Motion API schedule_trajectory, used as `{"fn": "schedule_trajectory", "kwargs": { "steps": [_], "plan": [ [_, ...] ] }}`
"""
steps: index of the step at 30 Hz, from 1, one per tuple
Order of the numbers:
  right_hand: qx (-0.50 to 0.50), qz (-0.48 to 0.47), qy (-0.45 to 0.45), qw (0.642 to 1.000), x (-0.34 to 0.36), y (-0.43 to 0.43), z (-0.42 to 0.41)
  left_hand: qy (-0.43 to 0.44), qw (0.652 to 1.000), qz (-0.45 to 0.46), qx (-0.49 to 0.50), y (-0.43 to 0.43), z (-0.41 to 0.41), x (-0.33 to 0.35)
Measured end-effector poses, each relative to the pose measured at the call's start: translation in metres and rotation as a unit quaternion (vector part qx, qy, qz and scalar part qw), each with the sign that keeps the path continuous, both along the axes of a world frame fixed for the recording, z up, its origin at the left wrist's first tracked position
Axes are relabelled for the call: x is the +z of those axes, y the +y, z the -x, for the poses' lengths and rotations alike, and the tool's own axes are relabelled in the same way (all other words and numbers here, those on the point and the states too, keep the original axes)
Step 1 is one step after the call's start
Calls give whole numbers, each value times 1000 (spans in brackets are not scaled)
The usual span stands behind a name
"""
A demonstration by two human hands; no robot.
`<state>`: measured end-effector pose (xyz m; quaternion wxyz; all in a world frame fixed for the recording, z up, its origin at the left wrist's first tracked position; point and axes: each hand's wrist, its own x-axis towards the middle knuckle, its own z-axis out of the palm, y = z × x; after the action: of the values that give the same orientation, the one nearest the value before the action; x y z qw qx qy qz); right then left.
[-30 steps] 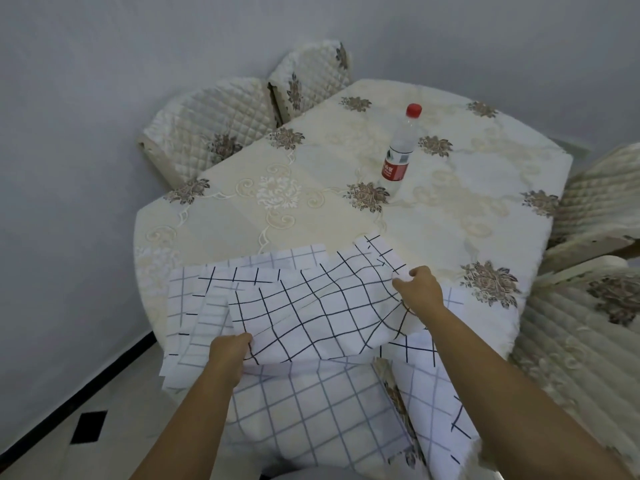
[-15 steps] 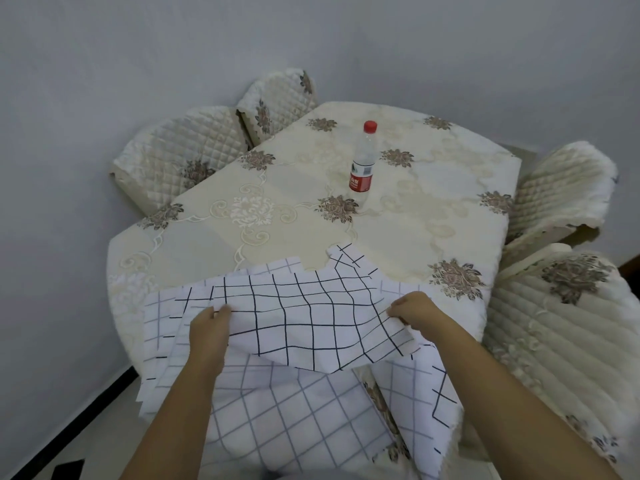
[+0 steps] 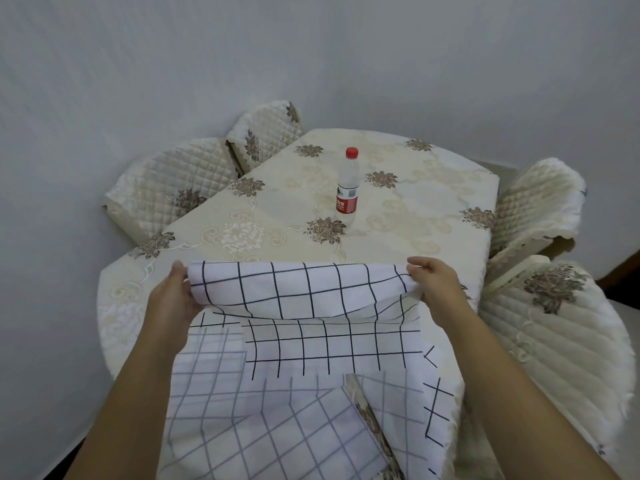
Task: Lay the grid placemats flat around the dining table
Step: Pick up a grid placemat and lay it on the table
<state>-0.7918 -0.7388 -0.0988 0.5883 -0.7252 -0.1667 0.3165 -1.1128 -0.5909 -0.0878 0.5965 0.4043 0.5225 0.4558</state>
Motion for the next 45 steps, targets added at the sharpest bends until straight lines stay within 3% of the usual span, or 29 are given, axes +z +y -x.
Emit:
{"fn": "schedule_trajectory", "kwargs": {
  "steps": [2, 7, 10, 15, 19, 25, 31, 35, 38, 45],
  "plan": [
    [-21, -16, 28, 999, 3, 1, -2, 16, 1000, 18, -17, -7, -3, -6],
    [-76, -29, 52, 995, 1, -3, -4, 161, 982, 42, -92, -38, -6, -44],
    [-82, -32, 41, 995, -1, -7, -5, 153, 982, 56, -95, -44, -9, -48],
    [47, 20, -46, 998, 1, -18, -6, 151, 985, 42, -73, -34, -11, -38],
    [174, 112, -32, 978, -4, -26, -8, 123, 991, 35, -46, -27, -10, -30],
    [164, 98, -32, 981, -1, -25, -13, 144, 988, -41, -28, -19, -9, -13],
    [175, 97, -110, 974, 17, -26, -6, 238, 959, -140, -62, -20, -12, 7],
    [249, 183, -225, 924, 19, -26, -1, 374, 905, -182, -94, -17, -13, 9],
    [257, 194, -295, 899, 16, -26, 3, 433, 869, -204, -130, -18, -16, 9],
    [226, 177, -375, 881, 5, -26, 3, 403, 888, -126, -181, -27, -10, 5]
  ]
}}
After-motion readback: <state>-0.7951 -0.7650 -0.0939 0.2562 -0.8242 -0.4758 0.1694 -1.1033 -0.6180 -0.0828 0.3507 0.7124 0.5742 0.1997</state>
